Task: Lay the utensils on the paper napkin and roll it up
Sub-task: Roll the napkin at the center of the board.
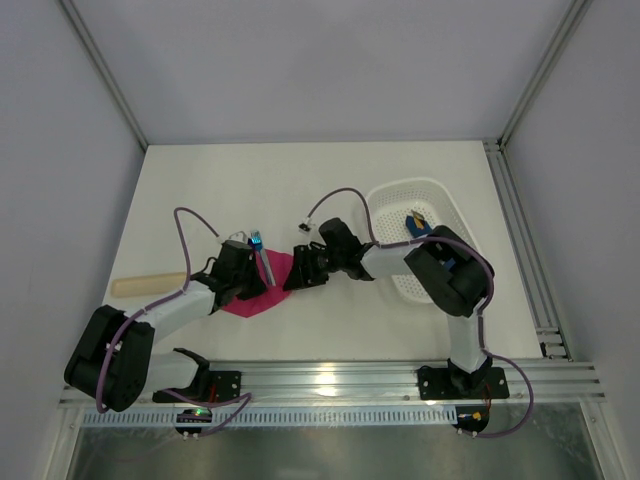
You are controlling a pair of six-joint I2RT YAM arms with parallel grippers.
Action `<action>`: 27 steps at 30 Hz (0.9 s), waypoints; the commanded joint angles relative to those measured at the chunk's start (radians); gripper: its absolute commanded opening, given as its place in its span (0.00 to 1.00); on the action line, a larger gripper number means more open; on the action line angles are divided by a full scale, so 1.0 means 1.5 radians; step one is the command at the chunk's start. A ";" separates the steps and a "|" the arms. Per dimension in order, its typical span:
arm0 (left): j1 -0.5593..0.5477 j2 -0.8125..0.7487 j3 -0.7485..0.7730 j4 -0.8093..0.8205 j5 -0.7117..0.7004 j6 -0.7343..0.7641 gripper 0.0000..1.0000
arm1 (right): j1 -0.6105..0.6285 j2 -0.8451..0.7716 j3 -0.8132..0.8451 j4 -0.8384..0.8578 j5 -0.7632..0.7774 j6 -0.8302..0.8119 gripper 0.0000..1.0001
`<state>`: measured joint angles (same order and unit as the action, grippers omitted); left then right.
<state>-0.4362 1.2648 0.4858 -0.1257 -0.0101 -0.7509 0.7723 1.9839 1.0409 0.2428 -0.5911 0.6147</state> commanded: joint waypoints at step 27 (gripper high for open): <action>0.000 -0.051 0.020 -0.018 0.003 0.011 0.00 | -0.005 0.015 0.005 0.025 0.006 -0.003 0.09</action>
<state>-0.4362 1.2186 0.4858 -0.1493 -0.0101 -0.7506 0.7647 2.0052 1.0142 0.2668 -0.5999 0.6300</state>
